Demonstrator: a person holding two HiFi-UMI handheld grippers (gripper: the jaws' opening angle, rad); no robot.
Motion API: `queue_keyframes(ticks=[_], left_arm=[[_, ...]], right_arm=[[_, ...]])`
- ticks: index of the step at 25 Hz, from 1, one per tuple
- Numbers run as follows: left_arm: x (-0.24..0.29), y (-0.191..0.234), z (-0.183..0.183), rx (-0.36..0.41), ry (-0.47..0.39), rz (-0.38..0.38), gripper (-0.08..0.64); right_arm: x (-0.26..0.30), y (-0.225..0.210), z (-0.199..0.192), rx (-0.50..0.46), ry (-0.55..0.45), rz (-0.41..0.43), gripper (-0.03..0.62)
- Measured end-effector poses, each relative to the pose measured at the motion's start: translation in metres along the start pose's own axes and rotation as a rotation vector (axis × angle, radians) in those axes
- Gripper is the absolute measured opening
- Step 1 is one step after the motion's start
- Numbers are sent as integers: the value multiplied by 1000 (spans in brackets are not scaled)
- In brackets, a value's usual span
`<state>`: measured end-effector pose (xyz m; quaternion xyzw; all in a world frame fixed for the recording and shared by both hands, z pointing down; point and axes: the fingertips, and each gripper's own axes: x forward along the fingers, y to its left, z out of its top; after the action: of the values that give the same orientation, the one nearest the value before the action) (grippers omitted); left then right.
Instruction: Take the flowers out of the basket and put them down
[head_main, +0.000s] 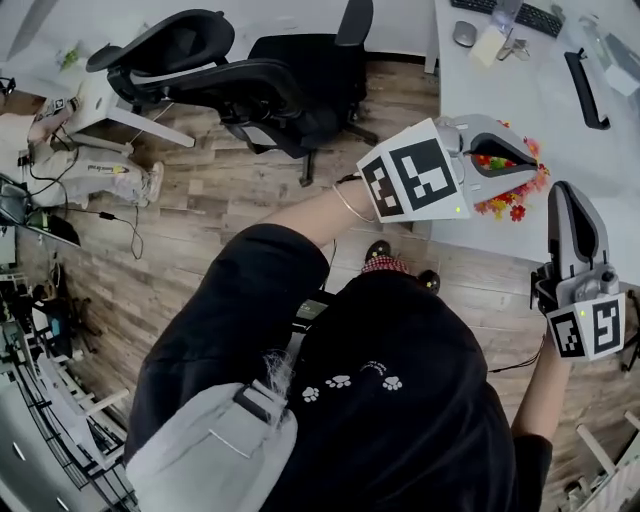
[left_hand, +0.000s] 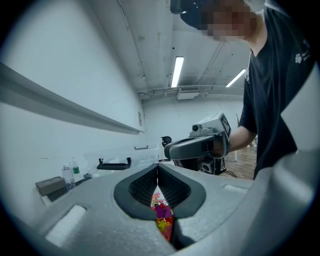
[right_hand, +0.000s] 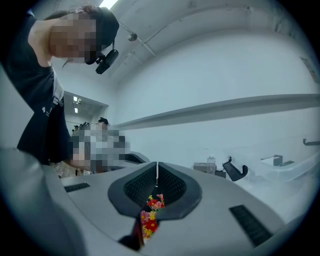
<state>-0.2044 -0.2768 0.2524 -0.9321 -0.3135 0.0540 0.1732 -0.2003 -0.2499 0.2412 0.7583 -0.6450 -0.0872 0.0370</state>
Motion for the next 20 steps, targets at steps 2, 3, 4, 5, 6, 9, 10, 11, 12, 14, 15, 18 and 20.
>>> queue_keyframes(ticks=[2, 3, 4, 5, 6, 9, 10, 11, 12, 14, 15, 18, 20], left_arm=[[0, -1, -2, -6, 1, -1, 8], [0, -1, -2, -10, 1, -2, 6], [0, -2, -2, -13, 0, -2, 7], [0, -2, -2, -15, 2, -1, 7], [0, -2, -3, -14, 5, 1, 8], [-1, 0, -4, -13, 11, 15, 6], [-2, 2, -4, -19, 9, 21, 7], [-3, 3, -4, -25, 8, 25, 7], [-4, 3, -5, -30, 9, 28, 8], [-5, 3, -8, -38, 14, 31, 7], [-6, 3, -10, -42, 16, 32, 8], [-8, 1, -11, -40, 16, 38, 8], [-8, 0, -11, -37, 15, 38, 7]], right_arm=[[1, 2, -2, 1, 5, 2, 18], [1, 3, -3, 2, 9, 3, 18], [1, 4, -4, 4, 13, 4, 18], [2, 6, -5, 8, 16, 5, 18], [2, 7, -7, 12, 18, 7, 18], [4, 12, -11, 9, 16, 10, 18], [4, 14, -11, 2, 9, 8, 18], [3, 15, -9, -5, -1, 5, 18], [2, 16, -8, -8, -11, 3, 18], [1, 18, -8, -7, -17, 6, 18], [2, 19, -9, -7, -11, 7, 18], [2, 21, -12, -14, 1, 5, 18], [1, 22, -14, -15, 1, 1, 20]])
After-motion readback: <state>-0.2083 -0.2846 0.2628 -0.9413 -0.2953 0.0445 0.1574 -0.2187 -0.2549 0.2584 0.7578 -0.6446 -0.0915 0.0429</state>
